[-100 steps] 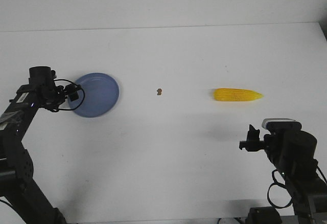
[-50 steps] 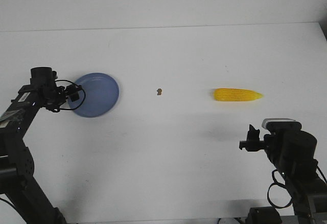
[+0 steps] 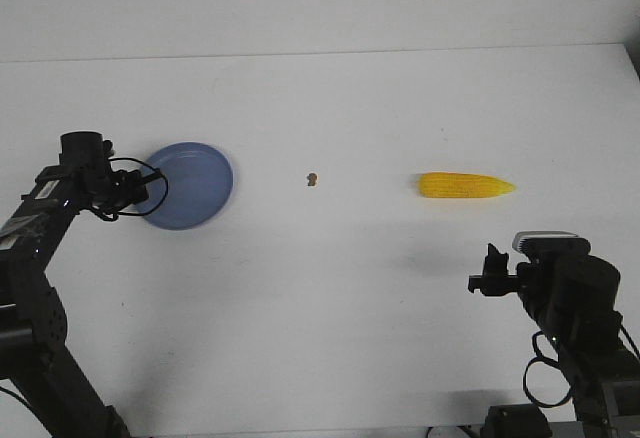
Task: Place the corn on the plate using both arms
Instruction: 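Push the blue plate with the left gripper toward the table center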
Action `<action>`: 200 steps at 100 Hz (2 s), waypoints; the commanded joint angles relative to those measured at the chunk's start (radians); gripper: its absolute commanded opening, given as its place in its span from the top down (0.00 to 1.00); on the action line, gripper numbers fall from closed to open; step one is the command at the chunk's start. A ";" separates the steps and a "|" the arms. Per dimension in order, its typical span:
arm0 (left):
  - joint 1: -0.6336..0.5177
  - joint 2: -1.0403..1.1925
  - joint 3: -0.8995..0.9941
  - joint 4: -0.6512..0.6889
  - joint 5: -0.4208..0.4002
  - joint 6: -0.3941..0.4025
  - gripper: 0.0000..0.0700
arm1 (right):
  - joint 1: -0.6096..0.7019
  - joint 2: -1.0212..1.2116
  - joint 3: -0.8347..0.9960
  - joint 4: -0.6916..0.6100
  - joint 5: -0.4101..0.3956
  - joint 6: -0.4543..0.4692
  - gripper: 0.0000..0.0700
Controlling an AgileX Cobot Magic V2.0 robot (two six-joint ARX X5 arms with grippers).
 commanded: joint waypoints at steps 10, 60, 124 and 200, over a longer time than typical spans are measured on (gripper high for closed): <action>0.009 0.026 0.020 0.002 0.086 0.014 0.99 | 0.000 0.002 0.015 0.009 -0.003 0.013 0.43; -0.030 -0.171 0.007 -0.028 0.318 0.029 0.99 | 0.000 0.002 0.015 0.009 -0.003 0.013 0.43; -0.499 -0.245 -0.247 0.055 0.372 0.003 0.99 | 0.000 0.002 0.015 0.009 -0.003 0.013 0.43; -0.553 -0.244 -0.343 0.066 0.249 0.023 0.98 | 0.000 0.002 0.015 0.011 -0.003 0.013 0.43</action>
